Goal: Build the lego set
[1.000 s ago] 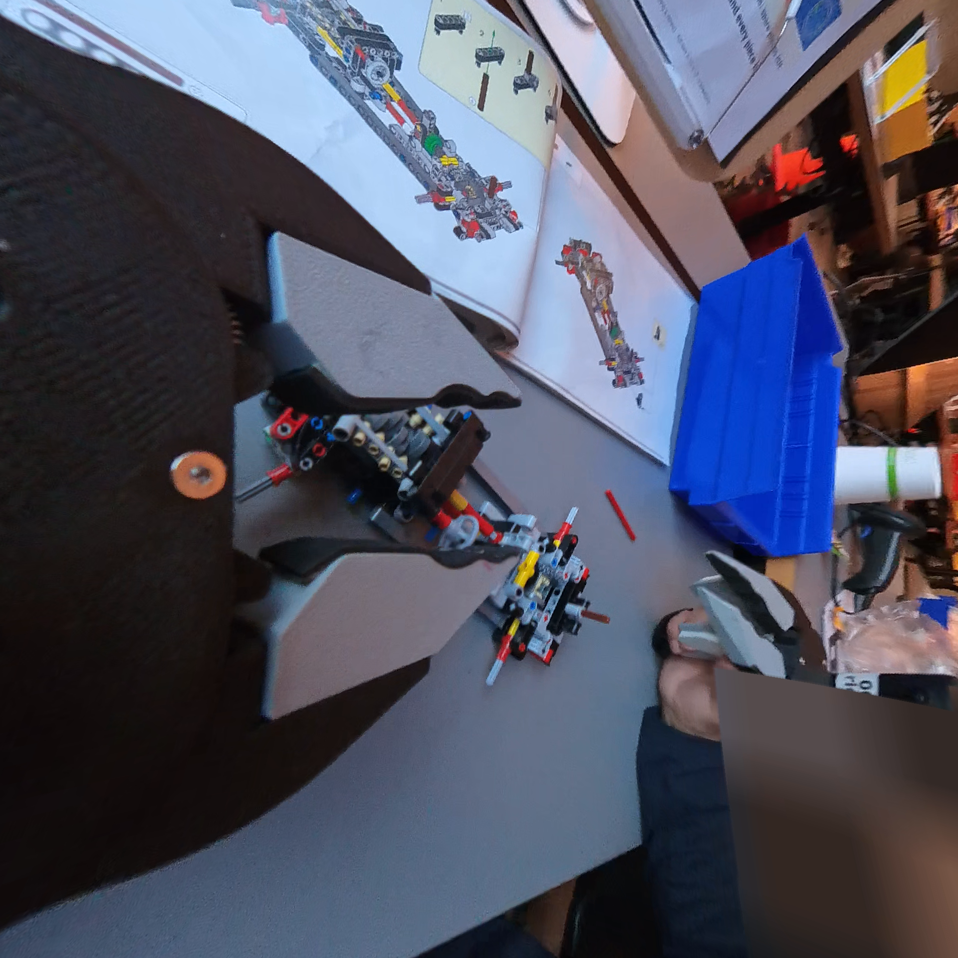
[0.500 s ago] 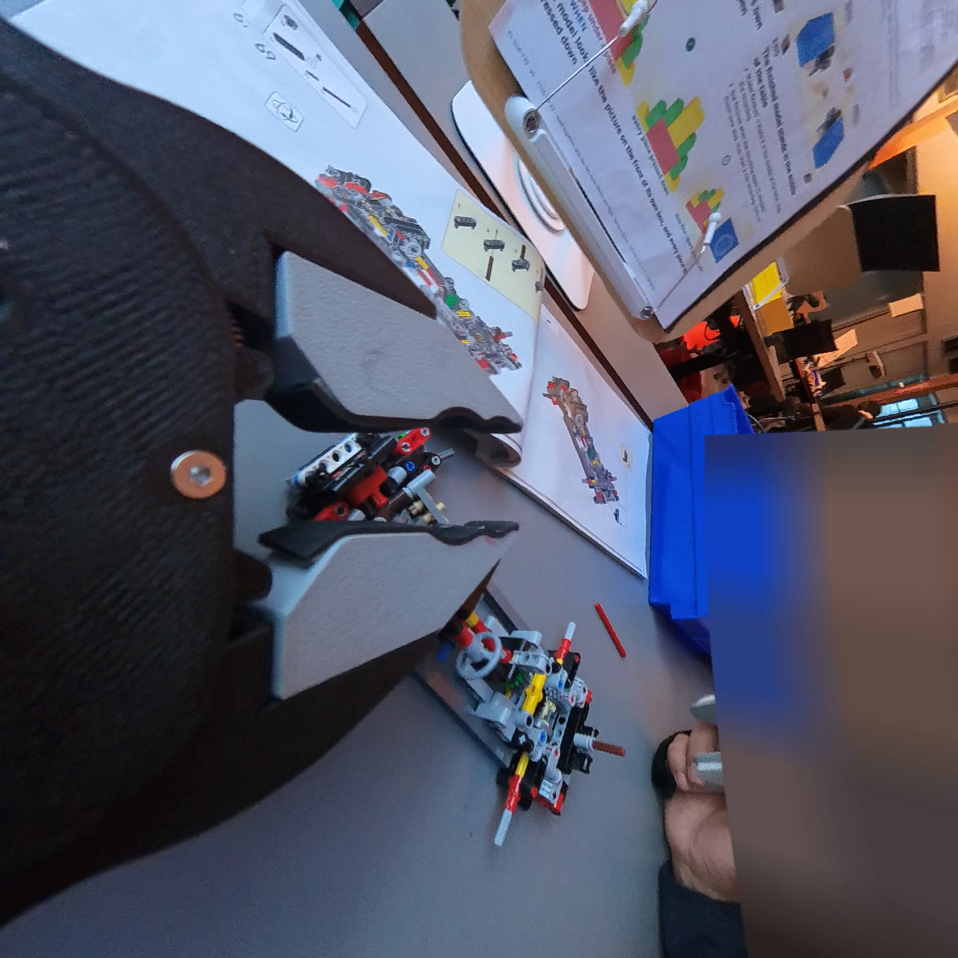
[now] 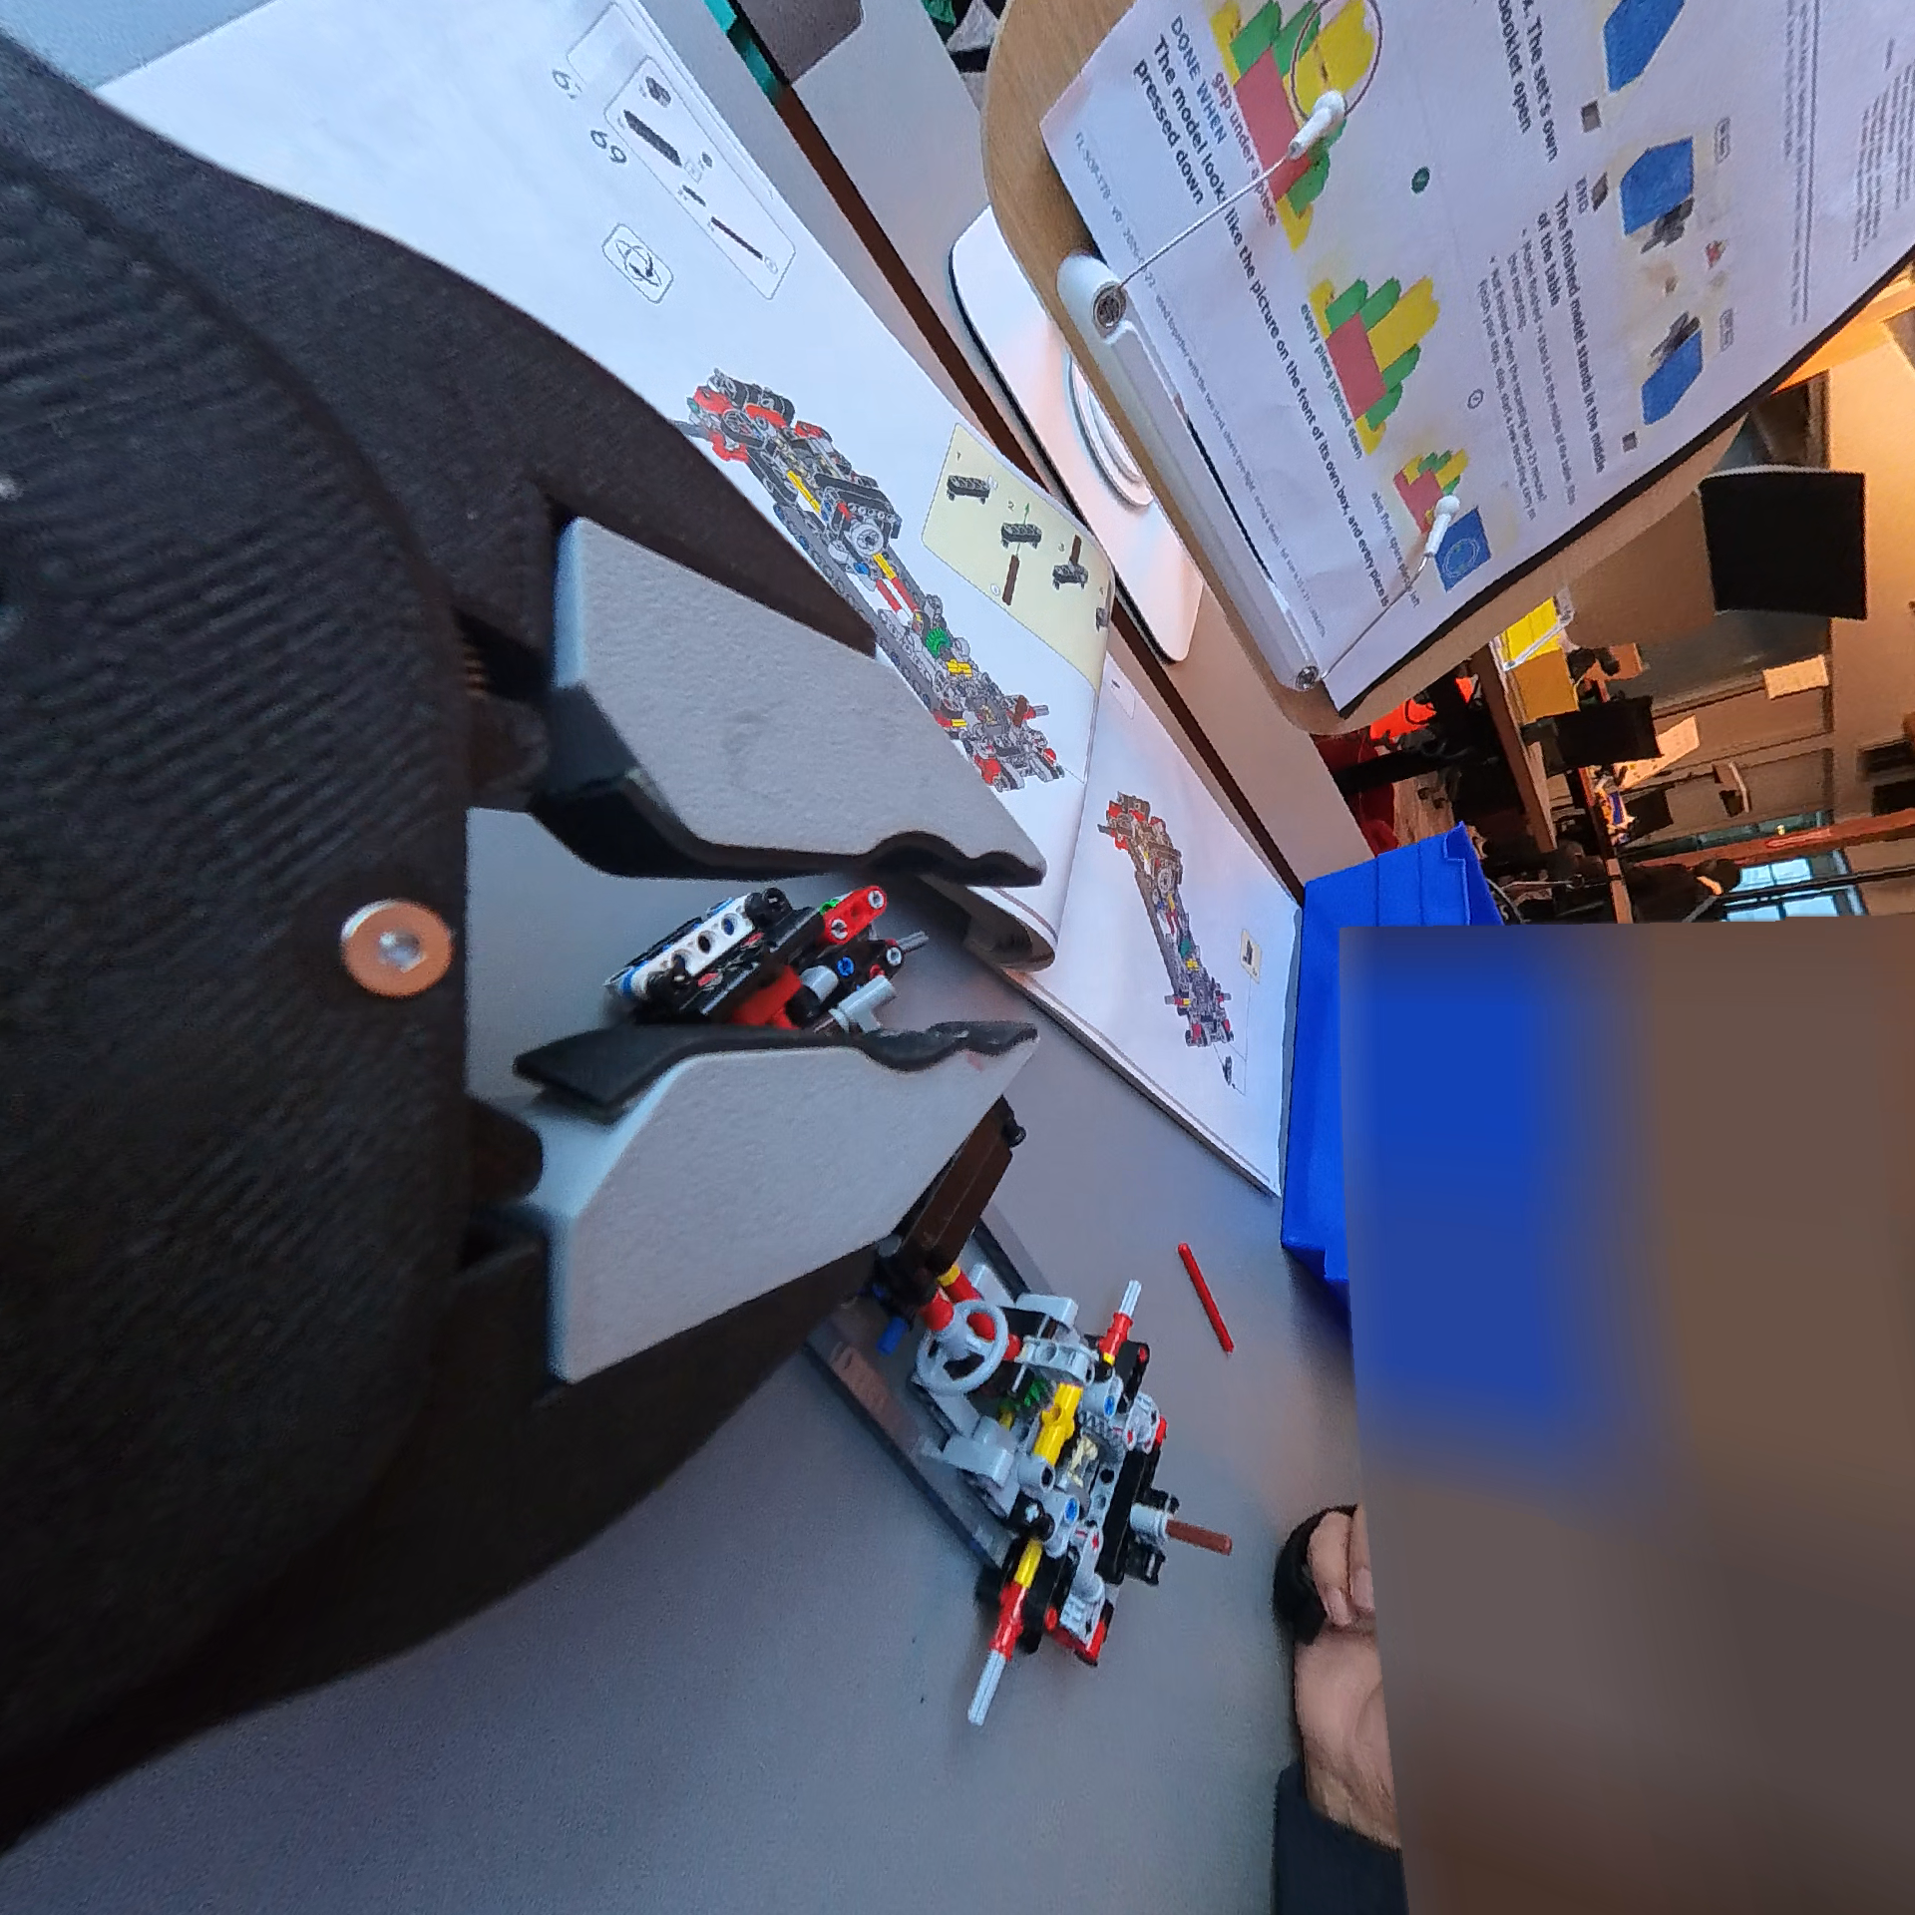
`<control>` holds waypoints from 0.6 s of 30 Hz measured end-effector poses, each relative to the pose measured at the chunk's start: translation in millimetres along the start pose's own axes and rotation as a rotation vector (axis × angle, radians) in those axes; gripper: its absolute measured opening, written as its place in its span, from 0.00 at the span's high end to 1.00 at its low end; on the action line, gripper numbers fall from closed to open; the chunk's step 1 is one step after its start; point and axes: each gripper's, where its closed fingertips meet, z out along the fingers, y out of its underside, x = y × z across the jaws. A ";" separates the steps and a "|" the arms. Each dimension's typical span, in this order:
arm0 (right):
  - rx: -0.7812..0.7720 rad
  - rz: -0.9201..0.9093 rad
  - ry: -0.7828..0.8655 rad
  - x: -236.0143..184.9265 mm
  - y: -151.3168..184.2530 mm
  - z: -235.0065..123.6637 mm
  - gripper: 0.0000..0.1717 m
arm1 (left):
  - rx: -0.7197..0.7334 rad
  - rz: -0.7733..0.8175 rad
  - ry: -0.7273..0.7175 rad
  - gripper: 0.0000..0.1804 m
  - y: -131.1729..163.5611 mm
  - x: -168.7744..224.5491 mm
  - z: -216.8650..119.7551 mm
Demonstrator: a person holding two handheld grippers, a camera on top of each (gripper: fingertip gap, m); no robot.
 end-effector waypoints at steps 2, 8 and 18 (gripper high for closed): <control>0.002 0.001 -0.002 -0.2 -0.2 -0.2 0.89 | 0.004 -0.007 0.002 0.88 -0.4 -0.6 -0.4; 0.002 -0.003 -0.004 -0.8 -0.3 -0.3 0.90 | 0.008 -0.024 0.009 0.89 -0.6 -1.2 -0.8; 0.007 0.000 -0.008 -1.1 -0.8 -0.7 0.91 | 0.001 -0.028 0.021 0.89 0.4 0.5 0.3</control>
